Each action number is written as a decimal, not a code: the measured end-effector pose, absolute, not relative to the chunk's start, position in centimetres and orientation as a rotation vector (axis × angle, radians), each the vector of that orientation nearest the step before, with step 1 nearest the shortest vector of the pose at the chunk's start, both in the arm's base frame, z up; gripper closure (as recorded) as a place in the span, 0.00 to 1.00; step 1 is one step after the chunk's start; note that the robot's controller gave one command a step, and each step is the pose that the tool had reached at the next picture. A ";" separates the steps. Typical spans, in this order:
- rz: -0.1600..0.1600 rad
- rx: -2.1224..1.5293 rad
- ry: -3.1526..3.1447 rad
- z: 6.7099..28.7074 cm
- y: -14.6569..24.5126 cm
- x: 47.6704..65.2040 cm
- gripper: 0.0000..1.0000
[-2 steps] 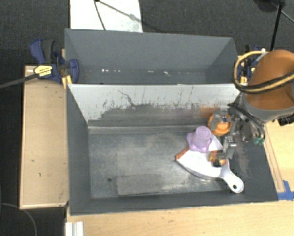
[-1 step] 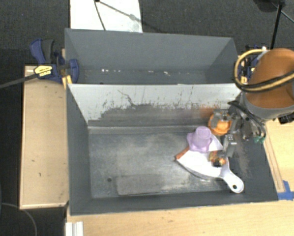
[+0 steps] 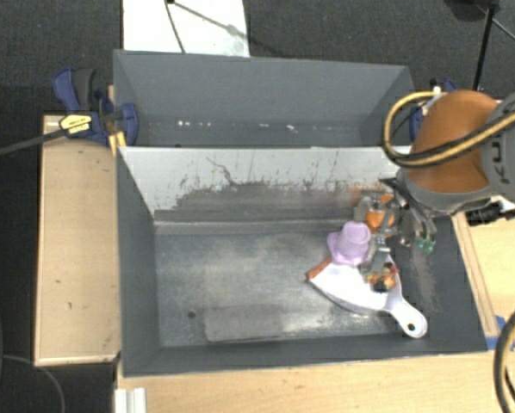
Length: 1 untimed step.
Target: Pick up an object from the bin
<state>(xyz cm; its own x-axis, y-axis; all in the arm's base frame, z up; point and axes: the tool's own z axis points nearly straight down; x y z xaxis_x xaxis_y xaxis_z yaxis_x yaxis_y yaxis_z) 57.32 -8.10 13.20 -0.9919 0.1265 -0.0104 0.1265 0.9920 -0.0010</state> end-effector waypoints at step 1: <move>0.005 0.001 3.122 9.0 -7.8 59.0 1.00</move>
Offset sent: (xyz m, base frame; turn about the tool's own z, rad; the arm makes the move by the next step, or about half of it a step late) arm 0.0000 0.0000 0.0000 0.0000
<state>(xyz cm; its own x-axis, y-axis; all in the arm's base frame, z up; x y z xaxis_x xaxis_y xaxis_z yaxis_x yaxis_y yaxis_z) 59.00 -7.80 8.96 -0.9998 0.0010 -0.0192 0.0009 1.0000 0.0033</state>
